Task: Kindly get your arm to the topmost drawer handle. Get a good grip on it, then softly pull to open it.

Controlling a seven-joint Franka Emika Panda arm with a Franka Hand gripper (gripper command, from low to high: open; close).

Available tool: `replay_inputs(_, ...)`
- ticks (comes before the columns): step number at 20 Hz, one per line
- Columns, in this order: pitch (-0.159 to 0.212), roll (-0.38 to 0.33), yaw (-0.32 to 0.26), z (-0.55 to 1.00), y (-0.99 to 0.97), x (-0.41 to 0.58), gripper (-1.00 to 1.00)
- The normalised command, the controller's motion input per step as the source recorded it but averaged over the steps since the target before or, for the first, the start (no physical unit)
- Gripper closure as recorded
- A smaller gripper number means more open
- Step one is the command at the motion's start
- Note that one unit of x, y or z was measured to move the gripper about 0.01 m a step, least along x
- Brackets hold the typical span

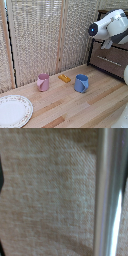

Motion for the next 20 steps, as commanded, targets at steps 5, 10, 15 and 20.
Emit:
replay_inputs(5, 0.067, -0.007, 0.344, 0.0, -0.05, -0.005, 1.0)
replay_inputs(10, 0.02, 0.021, 0.093, 0.0, -0.05, -0.003, 1.0)
replay_inputs(15, 0.0, 0.007, 0.035, -0.04, 0.13, 0.035, 1.0)
replay_inputs(20, 0.002, 0.002, 0.118, -0.17, 0.74, 0.298, 1.0)
